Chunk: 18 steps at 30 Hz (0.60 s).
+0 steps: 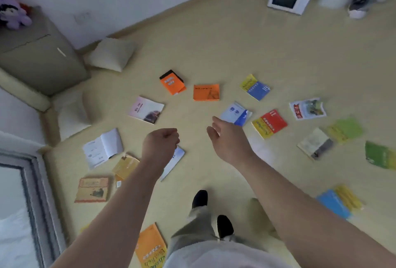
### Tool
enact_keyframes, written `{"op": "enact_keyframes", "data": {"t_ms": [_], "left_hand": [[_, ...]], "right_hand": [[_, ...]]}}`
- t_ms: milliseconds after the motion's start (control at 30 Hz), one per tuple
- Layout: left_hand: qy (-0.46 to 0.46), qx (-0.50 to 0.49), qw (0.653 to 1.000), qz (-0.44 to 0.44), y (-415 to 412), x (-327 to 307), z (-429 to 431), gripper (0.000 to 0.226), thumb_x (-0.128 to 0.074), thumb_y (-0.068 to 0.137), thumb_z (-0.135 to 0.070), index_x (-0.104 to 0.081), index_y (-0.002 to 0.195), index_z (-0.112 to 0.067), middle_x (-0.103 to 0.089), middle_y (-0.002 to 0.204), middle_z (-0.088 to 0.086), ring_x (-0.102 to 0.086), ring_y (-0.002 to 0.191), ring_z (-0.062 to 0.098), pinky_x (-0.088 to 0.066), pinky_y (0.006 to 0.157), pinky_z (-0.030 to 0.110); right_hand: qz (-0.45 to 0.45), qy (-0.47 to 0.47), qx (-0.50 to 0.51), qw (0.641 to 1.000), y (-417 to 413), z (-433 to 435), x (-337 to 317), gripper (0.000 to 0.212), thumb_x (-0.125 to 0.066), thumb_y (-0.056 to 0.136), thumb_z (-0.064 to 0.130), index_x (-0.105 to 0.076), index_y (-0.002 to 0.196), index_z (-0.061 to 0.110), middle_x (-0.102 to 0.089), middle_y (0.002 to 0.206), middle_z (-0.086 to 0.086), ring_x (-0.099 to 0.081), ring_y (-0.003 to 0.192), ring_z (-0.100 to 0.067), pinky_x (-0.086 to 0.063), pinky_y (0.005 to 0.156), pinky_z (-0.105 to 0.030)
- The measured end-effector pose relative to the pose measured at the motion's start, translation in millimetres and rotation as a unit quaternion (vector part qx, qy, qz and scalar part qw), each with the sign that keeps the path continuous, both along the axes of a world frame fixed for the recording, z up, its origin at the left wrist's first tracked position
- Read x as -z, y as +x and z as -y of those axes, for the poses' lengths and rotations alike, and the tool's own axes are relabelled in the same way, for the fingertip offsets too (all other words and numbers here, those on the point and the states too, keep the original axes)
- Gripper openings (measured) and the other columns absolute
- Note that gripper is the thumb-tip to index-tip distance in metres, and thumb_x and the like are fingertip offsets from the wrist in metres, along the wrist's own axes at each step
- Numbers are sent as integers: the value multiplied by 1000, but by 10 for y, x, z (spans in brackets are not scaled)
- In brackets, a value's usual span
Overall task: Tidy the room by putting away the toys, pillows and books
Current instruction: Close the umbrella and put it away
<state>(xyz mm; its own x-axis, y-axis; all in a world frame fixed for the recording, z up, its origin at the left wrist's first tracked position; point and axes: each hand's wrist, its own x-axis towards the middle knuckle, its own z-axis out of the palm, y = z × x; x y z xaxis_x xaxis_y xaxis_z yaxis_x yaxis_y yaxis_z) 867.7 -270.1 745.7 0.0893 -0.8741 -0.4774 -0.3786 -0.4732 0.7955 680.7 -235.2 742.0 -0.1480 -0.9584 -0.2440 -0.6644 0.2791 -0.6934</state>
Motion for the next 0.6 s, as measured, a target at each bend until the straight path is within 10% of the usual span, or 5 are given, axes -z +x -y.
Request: {"op": "enact_keyframes", "data": {"t_ms": [267, 367, 500, 567, 600], "left_hand": [[73, 395, 912, 84, -1766, 1099, -15, 9, -54, 79, -27, -63, 78, -29, -63, 75, 2, -51, 70, 22, -44, 67, 33], [83, 513, 846, 116, -2378, 1553, -382, 29, -56, 93, -21, -76, 114, -15, -74, 109, 5, -67, 99, 31, -54, 83, 36], [92, 647, 738, 165, -2935, 2335, -996, 36, -54, 97, -17, -69, 128, -8, -67, 133, 6, -62, 119, 27, -50, 94, 31], [82, 691, 693, 189, -3221, 2846, -1247, 31, -55, 97, -19, -73, 121, -9, -71, 122, 10, -64, 112, 30, -51, 93, 34], [74, 705, 676, 201, -3332, 3173, -1357, 37, -55, 96, -19, -56, 122, 8, -35, 135, 13, -47, 130, 35, -50, 88, 35]], "right_hand": [[96, 182, 398, 894, -1227, -1166, 1084, 47, -46, 107, 32, -49, 149, 12, -59, 144, -4, -50, 136, -19, -37, 110, -27], [187, 173, 589, 767, -1450, -1793, 1621, 42, -54, 103, 27, -60, 139, 6, -64, 135, -7, -59, 125, -27, -47, 102, -33], [281, 178, 745, 578, -1507, -2592, 2564, 23, -59, 93, 21, -66, 78, 6, -57, 80, -5, -53, 82, -24, -47, 73, -32], [317, 174, 780, 511, -1564, -2858, 3056, 20, -60, 93, 19, -71, 91, 3, -59, 84, -7, -54, 81, -23, -55, 79, -40], [332, 166, 795, 480, -1597, -2978, 3329, 23, -59, 94, 19, -72, 104, 3, -61, 90, -7, -57, 84, -23, -58, 89, -43]]}}
